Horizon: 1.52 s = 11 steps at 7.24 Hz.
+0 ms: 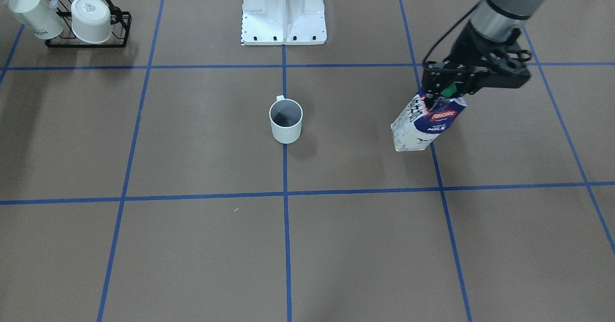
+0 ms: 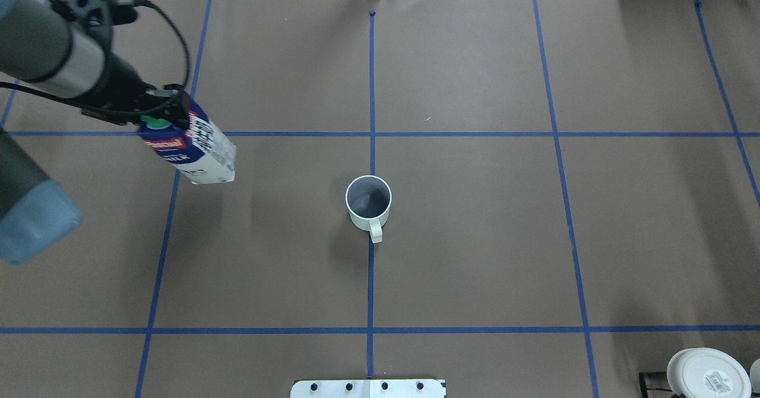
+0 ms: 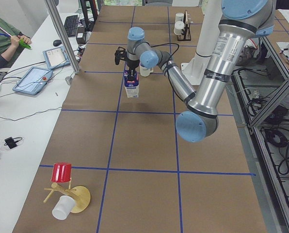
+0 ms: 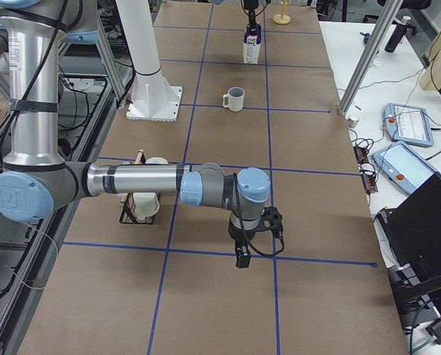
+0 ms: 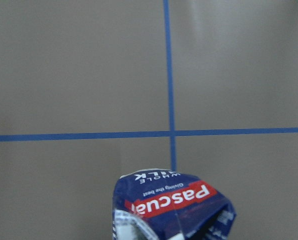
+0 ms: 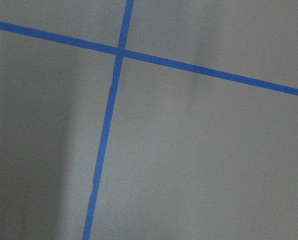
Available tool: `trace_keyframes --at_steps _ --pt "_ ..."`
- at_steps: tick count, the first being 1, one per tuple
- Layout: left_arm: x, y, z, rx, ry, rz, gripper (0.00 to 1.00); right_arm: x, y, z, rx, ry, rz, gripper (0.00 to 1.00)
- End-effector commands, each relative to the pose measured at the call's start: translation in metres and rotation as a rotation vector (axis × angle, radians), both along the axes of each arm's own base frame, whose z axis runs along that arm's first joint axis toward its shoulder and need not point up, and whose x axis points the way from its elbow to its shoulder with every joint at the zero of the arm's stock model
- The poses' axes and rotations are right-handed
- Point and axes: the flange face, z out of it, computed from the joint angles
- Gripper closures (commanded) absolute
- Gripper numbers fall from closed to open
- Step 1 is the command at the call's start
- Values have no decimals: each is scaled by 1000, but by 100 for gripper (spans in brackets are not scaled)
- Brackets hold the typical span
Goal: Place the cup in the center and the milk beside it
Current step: 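Carry the Pascual milk carton with the left gripper toward the mug, then lower the milk carton beside the mug and open the left gripper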
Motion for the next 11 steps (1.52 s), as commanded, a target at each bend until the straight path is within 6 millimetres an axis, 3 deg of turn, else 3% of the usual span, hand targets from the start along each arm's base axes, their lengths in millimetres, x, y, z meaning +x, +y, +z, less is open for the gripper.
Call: trace_keyframes --at_steps 1,2,3,5,6,7,8,9,11 --pt "97 40 -73 -27 -19 0 100 0 0 0 -1 1 0 0" --pt "139 49 -78 -14 -49 24 100 0 0 1 -2 1 0 0" --pt "163 47 -95 -25 -48 20 100 0 -1 2 -4 1 0 0" --pt "175 53 -100 -29 -46 35 100 -1 -2 2 -4 1 -2 0" --pt "178 52 -97 -27 -51 36 74 -1 -3 3 -5 1 -2 0" --pt "177 51 -95 -17 -48 32 37 -1 -3 3 2 1 -2 0" --pt "180 50 -92 -10 -57 24 9 0 -3 6 4 0 0 0" --pt "180 50 -93 -9 -56 24 3 0 -4 6 6 0 0 0" --pt "169 54 -103 6 -32 21 2 0 -3 6 4 0 0 0"
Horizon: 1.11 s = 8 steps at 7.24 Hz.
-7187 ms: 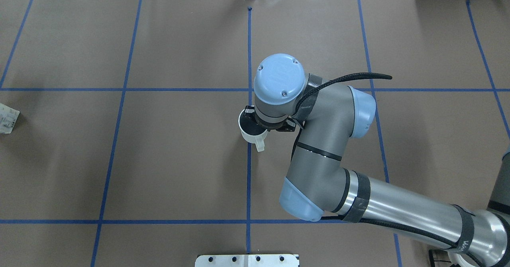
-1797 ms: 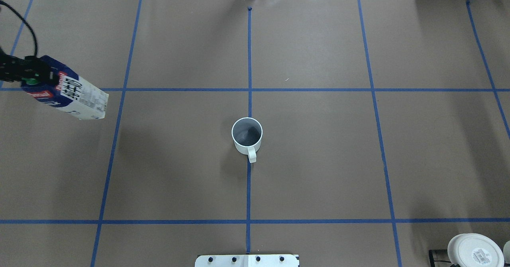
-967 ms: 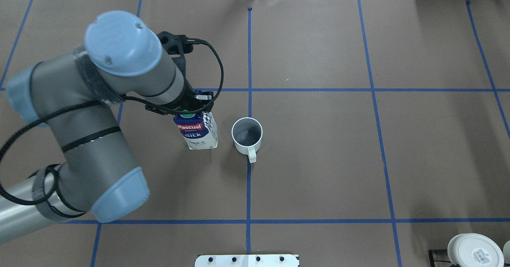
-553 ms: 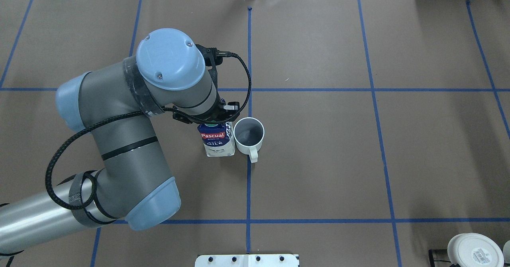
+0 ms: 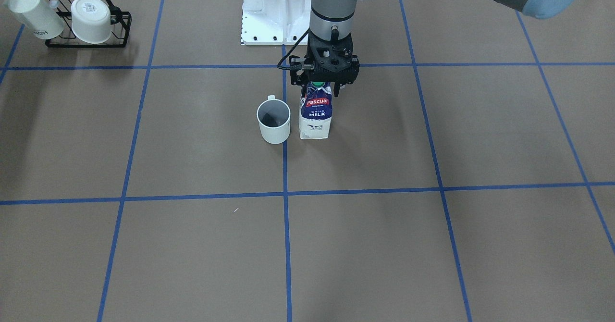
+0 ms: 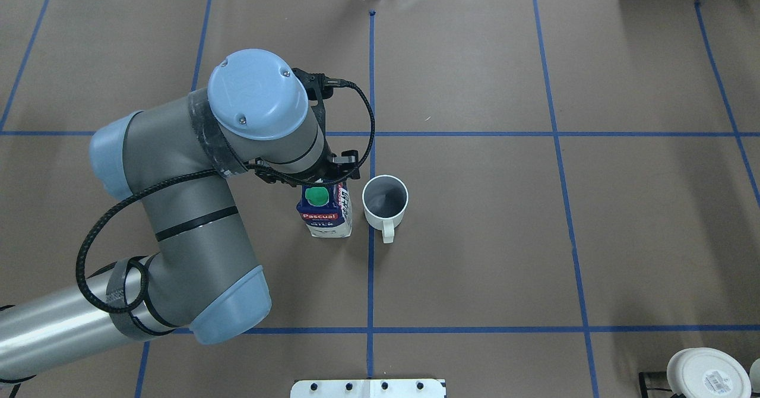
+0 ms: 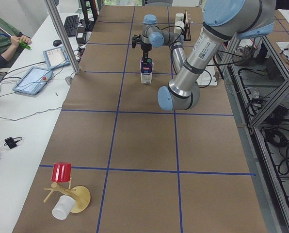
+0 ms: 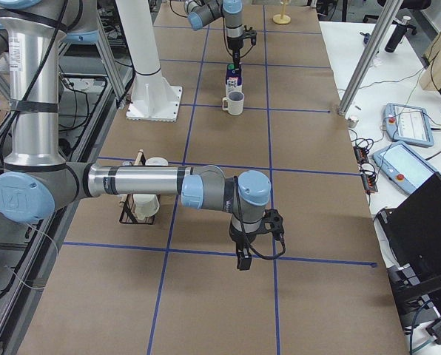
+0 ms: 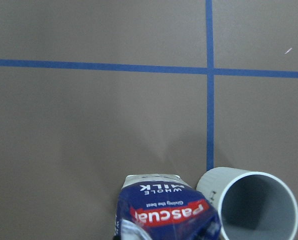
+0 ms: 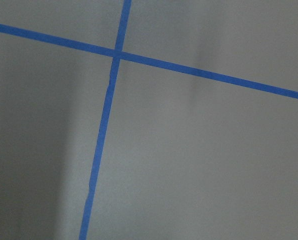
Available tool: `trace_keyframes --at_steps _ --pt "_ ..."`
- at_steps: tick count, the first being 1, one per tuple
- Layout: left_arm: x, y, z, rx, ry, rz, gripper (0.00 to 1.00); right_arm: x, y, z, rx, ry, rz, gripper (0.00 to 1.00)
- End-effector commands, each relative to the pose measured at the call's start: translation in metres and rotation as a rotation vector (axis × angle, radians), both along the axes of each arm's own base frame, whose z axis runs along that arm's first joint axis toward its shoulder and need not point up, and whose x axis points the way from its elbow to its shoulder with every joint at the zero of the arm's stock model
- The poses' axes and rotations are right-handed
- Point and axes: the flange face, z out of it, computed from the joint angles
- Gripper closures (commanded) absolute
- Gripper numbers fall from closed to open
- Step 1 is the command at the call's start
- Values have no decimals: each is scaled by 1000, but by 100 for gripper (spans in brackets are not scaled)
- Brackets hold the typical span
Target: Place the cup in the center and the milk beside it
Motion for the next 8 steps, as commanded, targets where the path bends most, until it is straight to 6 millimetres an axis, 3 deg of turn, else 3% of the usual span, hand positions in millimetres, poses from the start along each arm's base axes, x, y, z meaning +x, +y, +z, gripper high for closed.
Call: trace_keyframes --at_steps 1,2,3,4,7,8 --pt "-26 0 -16 24 36 -20 2 0 1 1 -1 0 0 0" --pt "-48 -18 -17 28 41 -56 2 -1 1 1 -2 0 -1 0" --pt "-68 -34 -5 30 8 -43 2 -1 1 7 -15 0 -1 0" --pt "-110 -52 19 88 -40 18 2 -1 1 10 -21 0 -1 0" --pt "-274 -115 144 249 -183 207 2 -1 3 18 -38 -1 -1 0" --pt "-296 -108 201 163 -187 237 2 0 4 19 -39 -3 0 0"
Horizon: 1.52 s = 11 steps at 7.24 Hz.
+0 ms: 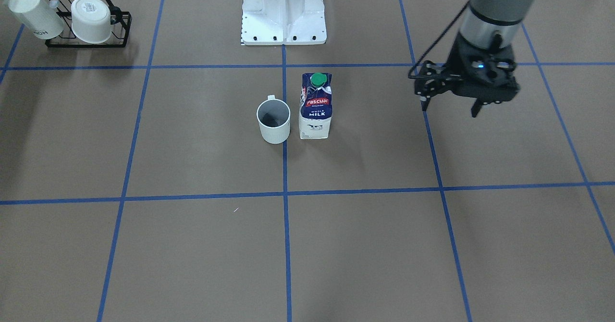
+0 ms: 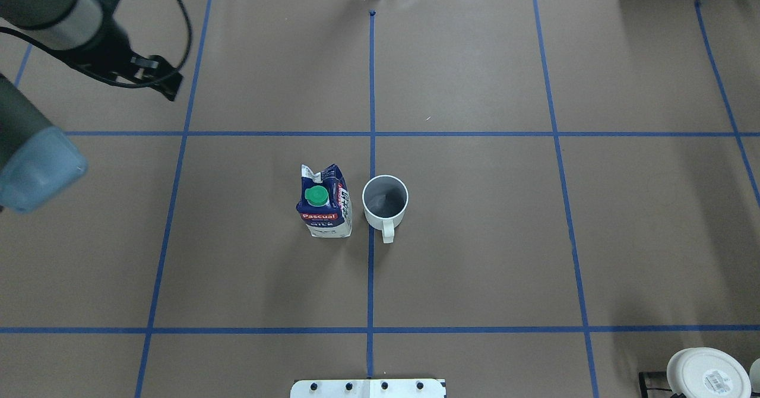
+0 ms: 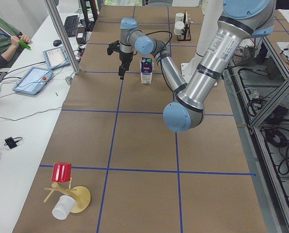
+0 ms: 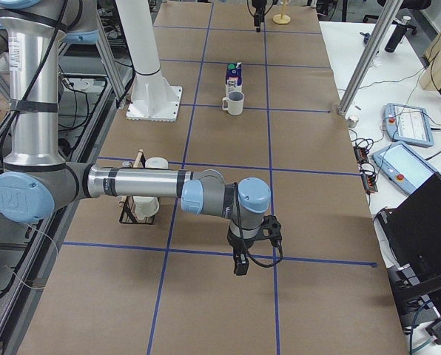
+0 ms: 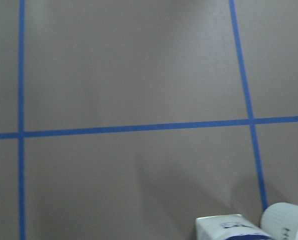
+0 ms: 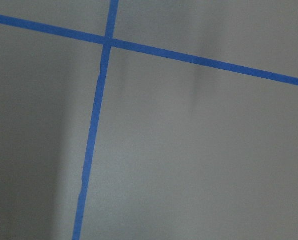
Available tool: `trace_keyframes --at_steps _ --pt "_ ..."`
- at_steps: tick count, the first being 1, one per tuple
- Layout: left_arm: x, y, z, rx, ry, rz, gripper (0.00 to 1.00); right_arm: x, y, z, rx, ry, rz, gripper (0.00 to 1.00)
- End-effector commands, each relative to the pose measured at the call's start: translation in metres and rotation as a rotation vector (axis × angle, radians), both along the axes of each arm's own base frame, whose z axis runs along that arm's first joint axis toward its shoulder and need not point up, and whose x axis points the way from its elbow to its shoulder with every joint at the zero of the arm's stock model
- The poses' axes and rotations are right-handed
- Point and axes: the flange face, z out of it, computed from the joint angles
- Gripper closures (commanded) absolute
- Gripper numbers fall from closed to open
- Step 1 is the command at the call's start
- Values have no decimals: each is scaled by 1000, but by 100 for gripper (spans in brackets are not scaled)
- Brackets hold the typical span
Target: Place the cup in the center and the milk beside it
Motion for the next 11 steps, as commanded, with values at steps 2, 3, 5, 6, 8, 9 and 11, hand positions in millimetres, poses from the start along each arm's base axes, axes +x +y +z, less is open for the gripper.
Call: trace_keyframes --at_steps 2,3,5,6,8,9,11 --pt "-125 -11 173 -161 -78 29 2 1 1 2 -5 -1 1 0" --pt "-181 -14 223 -150 -97 55 2 0 1 2 -4 -3 2 0" --pt "-250 27 293 -161 -117 91 2 0 1 2 -5 -3 2 0" --pt "-265 57 327 -129 -116 96 2 0 0 2 -4 -3 0 0" --pt "-263 83 355 -144 -69 91 2 0 0 1 -2 -3 0 0" --pt "-262 78 349 -127 -60 93 2 0 0 0 -1 -3 2 0" --pt "-261 73 345 -103 -66 97 2 0 -1 -2 4 -3 0 0"
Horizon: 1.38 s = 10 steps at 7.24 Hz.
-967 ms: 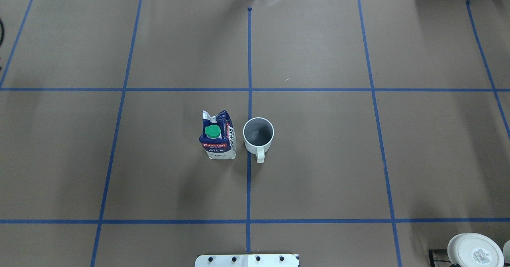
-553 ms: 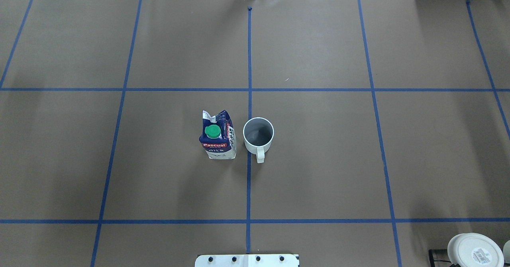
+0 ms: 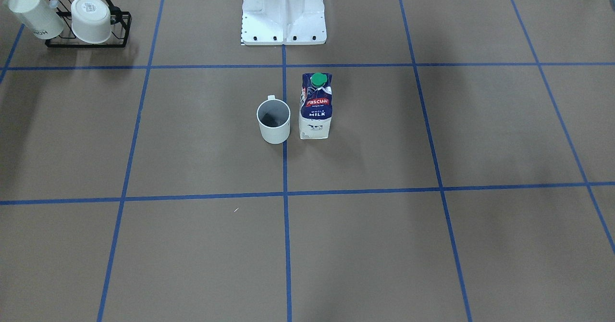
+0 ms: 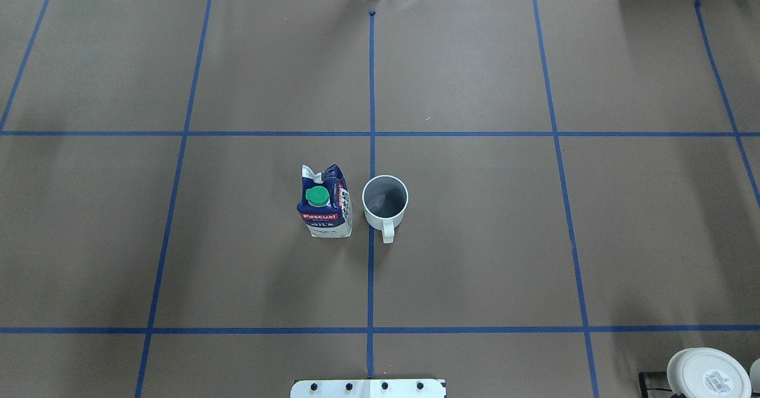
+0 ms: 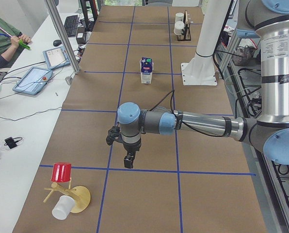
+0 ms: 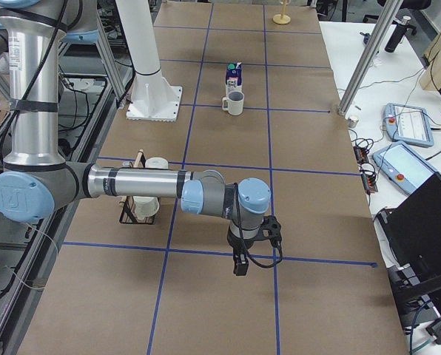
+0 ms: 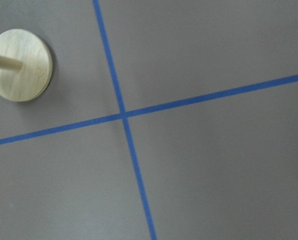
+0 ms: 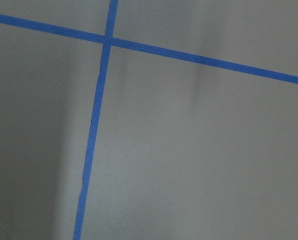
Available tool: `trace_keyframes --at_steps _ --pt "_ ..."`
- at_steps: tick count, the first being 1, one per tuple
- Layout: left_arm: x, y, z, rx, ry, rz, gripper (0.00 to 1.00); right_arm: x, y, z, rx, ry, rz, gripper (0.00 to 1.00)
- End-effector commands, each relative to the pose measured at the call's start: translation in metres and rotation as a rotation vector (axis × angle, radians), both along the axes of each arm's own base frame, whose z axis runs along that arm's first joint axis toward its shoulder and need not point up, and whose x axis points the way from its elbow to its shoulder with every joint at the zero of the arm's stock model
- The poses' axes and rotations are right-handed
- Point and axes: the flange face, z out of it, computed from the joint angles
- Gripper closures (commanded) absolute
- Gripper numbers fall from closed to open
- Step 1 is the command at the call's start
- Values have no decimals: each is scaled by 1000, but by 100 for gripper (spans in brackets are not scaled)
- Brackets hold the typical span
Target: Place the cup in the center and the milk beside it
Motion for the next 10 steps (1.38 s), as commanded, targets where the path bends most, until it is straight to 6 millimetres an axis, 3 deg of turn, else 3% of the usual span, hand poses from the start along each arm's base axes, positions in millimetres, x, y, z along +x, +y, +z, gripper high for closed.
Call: trace_keyframes --at_steps 1,3,10 --pt "2 -3 -2 17 1 4 2 0 -1 -2 5 0 0 0" --pt "1 -2 7 0 -2 5 2 0 -1 -5 10 -2 1 0" --pt "1 -1 7 -3 -2 2 2 0 0 -1 2 -2 0 0"
